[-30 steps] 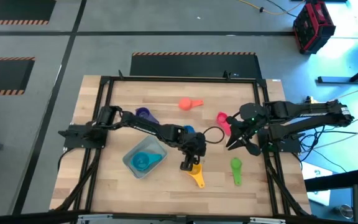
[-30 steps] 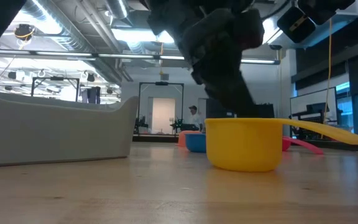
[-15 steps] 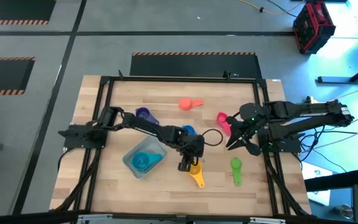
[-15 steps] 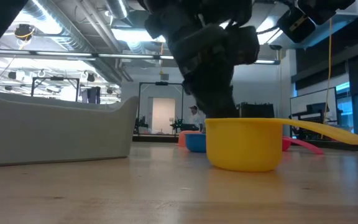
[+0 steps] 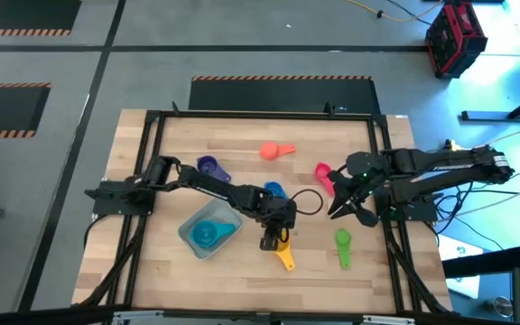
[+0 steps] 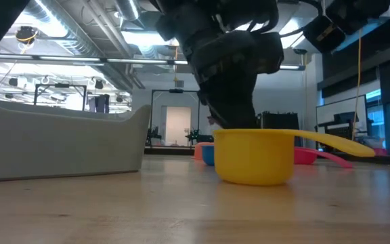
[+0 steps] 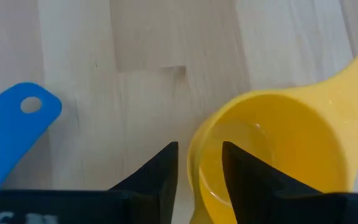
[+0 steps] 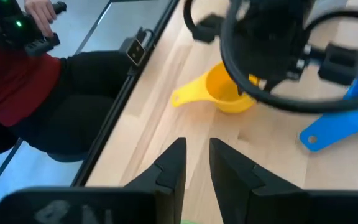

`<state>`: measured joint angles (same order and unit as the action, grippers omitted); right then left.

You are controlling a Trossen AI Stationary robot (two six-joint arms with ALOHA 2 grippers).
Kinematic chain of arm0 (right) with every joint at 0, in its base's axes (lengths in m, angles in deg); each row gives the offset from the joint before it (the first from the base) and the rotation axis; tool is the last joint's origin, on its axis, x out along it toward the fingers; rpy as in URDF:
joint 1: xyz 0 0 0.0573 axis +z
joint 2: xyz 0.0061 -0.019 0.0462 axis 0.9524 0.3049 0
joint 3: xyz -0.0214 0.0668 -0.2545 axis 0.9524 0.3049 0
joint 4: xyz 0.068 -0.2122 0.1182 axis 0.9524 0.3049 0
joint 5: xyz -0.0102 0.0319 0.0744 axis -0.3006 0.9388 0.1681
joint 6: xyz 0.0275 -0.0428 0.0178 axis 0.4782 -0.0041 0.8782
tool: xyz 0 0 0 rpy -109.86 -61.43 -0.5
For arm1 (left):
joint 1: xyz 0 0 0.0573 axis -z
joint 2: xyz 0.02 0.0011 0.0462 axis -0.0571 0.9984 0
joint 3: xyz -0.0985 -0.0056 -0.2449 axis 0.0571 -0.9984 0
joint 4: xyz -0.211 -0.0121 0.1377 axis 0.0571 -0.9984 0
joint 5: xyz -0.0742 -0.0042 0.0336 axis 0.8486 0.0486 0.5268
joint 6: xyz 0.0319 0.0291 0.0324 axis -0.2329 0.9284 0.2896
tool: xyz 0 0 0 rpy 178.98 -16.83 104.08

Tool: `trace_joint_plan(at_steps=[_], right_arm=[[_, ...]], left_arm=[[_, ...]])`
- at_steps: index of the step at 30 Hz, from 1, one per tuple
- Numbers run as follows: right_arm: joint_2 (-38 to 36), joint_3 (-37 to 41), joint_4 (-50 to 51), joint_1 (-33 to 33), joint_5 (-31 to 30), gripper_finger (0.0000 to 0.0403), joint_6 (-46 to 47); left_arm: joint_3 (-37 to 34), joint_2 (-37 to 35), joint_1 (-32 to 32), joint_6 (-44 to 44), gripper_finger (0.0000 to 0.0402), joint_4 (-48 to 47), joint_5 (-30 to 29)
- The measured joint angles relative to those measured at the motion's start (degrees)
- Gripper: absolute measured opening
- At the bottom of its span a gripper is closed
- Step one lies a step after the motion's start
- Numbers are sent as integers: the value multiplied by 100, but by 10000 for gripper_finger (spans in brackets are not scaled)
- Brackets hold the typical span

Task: Nest measuring cups in basket
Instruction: Stack the yellow measuring cup on the light blue measuring cup in the gray bin

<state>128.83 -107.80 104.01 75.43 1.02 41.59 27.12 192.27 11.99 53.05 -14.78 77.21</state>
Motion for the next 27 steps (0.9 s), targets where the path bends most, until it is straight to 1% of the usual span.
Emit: trace_joint_plan(at_steps=[5,11,13,16,22,27], right_arm=[[3,425,-311,0,-2,75,159],[4,729,-684,0,-2,75,298],[4,800,-880,0,-3,75,298],[4,835,-1007,0,-6,75,259],[2,835,-1197,1,-54,75,-147],[0,835,-1285,0,-661,75,-322]], left_arm=[[0,-1,1,-274,76,-168,-8],[0,-8,7,-608,18,-162,15],[0,-12,21,-759,14,-155,-9],[0,-20,46,-1018,19,-170,-21],[9,-184,152,-1568,13,-224,-30],[2,-614,159,-2152,13,-634,-103]])
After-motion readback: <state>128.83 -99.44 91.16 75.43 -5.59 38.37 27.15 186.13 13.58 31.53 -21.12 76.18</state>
